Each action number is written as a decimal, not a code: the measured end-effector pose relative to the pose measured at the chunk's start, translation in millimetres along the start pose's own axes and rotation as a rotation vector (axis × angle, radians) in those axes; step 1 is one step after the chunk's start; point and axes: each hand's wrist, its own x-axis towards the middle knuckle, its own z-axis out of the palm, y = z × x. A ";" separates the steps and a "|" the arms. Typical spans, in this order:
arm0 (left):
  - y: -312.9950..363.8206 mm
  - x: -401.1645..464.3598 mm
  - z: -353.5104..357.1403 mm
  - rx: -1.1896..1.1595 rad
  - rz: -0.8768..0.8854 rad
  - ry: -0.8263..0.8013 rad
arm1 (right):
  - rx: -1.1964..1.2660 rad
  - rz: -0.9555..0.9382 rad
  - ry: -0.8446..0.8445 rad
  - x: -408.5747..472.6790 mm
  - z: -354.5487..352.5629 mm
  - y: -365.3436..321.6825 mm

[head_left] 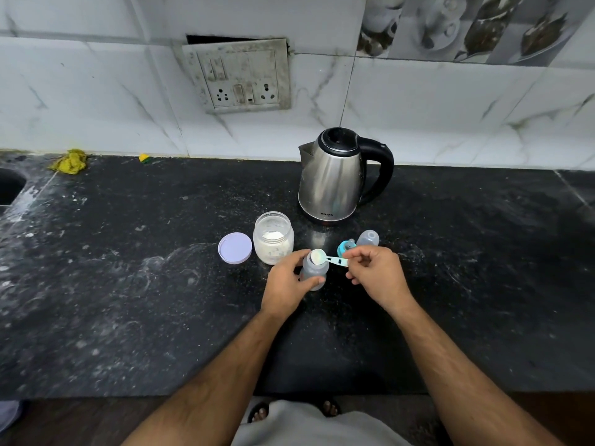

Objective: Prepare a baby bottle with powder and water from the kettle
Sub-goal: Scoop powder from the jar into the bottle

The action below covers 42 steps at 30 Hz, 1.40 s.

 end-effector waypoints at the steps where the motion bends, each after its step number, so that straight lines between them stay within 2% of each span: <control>1: 0.1 -0.1 0.1 -0.003 0.002 0.001 | -0.041 -0.028 0.015 -1.3 0.3 0.3; 6: -0.7 -1.0 0.4 -0.026 0.011 0.006 | -0.264 -0.258 0.094 -11.7 1.3 -1.8; 10: -1.5 -1.4 0.5 -0.042 0.013 0.002 | -0.351 -0.357 0.150 -18.1 4.0 -3.9; 22: -0.6 -1.4 0.1 -0.066 0.005 -0.004 | -0.433 -0.399 0.154 -24.6 11.4 -7.6; 29: 0.3 -1.0 0.0 -0.074 0.002 -0.007 | -0.423 -0.493 0.174 -27.2 9.6 -9.7; 42: -2.7 0.3 0.4 -0.064 -0.006 -0.011 | -0.426 -0.553 0.161 -31.4 10.9 -1.5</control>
